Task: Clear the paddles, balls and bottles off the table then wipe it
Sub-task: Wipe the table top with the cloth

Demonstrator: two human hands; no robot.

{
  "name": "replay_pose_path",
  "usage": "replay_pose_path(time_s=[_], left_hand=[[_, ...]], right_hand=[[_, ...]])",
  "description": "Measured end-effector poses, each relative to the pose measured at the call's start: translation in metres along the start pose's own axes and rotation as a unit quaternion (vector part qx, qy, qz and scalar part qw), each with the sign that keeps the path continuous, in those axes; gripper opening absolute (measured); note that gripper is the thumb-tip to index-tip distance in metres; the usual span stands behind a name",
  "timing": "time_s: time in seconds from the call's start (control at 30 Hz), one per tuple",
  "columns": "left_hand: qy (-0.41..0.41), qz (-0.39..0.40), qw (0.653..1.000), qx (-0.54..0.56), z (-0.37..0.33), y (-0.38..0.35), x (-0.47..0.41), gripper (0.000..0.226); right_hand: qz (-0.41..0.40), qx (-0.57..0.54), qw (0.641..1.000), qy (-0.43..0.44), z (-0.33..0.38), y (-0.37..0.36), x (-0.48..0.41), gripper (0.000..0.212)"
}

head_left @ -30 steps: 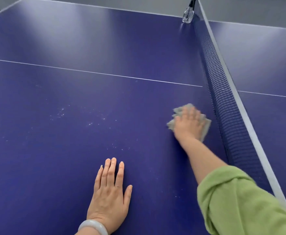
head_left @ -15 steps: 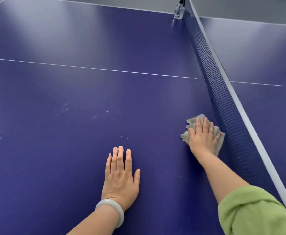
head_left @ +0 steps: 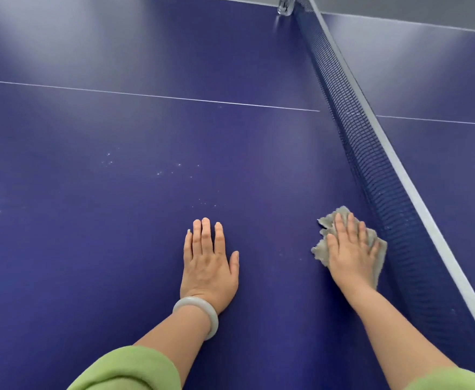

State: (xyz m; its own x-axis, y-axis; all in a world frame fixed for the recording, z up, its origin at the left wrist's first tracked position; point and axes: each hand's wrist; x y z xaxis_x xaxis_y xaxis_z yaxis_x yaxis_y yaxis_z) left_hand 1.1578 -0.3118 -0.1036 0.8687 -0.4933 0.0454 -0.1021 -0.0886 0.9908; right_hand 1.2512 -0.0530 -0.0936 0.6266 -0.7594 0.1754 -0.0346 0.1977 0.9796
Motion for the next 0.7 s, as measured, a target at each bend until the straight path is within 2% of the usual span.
replay_pose_path(time_s=[0.07,0.23,0.37,0.43,0.6,0.7], left_hand=[[0.000,0.001,1.000,-0.004,0.001,-0.001,0.001,0.071],[-0.009,-0.002,1.000,0.019,0.004,-0.001,0.001,0.073],[-0.038,-0.024,0.993,0.108,0.023,0.015,0.013,0.074],[-0.020,-0.050,0.995,0.085,0.047,0.020,0.030,0.068],[0.075,-0.028,0.997,0.017,0.116,0.019,0.068,0.077],[0.082,-0.011,0.997,0.003,0.122,0.018,0.072,0.077]], right_hand=[[-0.006,0.003,1.000,0.003,0.016,-0.010,0.036,0.060],[0.008,0.016,0.989,0.146,0.085,-0.029,0.077,0.065],[0.045,0.033,0.979,0.196,0.075,-0.017,0.067,0.065],[0.057,0.022,0.982,0.179,0.065,-0.016,0.061,0.065],[0.018,0.014,1.000,-0.009,0.053,-0.027,0.097,0.058],[-0.003,-0.022,0.999,0.025,0.082,-0.039,0.143,0.063]])
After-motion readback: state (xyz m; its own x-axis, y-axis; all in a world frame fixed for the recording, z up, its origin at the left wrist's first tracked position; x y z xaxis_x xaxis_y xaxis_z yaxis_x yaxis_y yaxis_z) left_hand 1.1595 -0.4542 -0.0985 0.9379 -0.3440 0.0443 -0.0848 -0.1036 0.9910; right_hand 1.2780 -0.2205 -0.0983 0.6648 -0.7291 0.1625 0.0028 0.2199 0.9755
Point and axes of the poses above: each hand's wrist, its own x-axis away from the middle knuckle, its own y-axis out of the back of the hand, z = x × y, and after that the axes turned 5 degrees about -y, right-handed
